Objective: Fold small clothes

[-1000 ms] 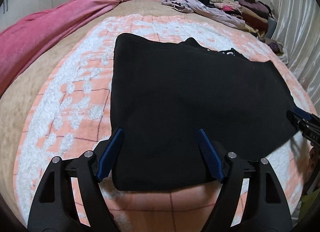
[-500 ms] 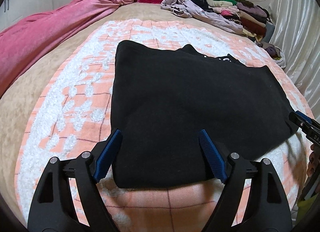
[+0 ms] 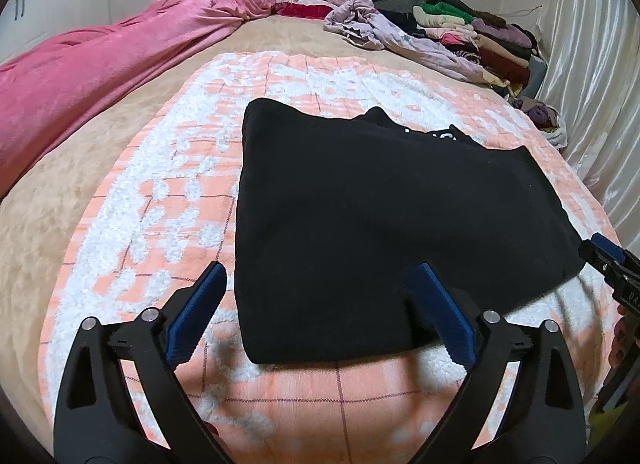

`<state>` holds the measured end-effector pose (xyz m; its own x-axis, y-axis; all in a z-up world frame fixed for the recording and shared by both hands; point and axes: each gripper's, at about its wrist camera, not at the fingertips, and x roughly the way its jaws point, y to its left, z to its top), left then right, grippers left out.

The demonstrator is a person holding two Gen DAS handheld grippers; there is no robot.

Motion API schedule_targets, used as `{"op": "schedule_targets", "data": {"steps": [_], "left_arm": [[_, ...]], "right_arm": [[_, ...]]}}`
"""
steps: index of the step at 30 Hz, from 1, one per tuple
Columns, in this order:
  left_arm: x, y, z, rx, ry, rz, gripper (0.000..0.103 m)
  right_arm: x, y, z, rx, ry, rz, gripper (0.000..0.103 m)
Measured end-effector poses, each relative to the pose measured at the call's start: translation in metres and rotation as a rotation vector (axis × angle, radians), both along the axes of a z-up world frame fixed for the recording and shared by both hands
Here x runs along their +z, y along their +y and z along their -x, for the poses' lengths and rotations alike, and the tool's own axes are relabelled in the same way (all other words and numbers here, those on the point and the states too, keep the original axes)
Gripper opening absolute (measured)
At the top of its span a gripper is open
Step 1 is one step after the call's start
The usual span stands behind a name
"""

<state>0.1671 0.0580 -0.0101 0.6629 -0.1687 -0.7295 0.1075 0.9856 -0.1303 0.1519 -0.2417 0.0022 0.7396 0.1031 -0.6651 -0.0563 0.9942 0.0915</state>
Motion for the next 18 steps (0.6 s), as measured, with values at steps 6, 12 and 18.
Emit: {"op": "schedule_targets", "data": {"steps": [6, 12, 18], "left_arm": [[0.002, 0.001, 0.003, 0.004, -0.005, 0.000, 0.093], [0.006, 0.006, 0.006, 0.022, -0.026, -0.003, 0.093], [0.009, 0.014, 0.007, 0.045, -0.038, 0.004, 0.093]], "right_arm": [[0.005, 0.012, 0.004, 0.030, -0.007, 0.008, 0.084], [0.011, 0.028, 0.008, 0.067, -0.023, 0.026, 0.085], [0.015, 0.046, 0.011, 0.107, -0.031, 0.032, 0.085]]}}
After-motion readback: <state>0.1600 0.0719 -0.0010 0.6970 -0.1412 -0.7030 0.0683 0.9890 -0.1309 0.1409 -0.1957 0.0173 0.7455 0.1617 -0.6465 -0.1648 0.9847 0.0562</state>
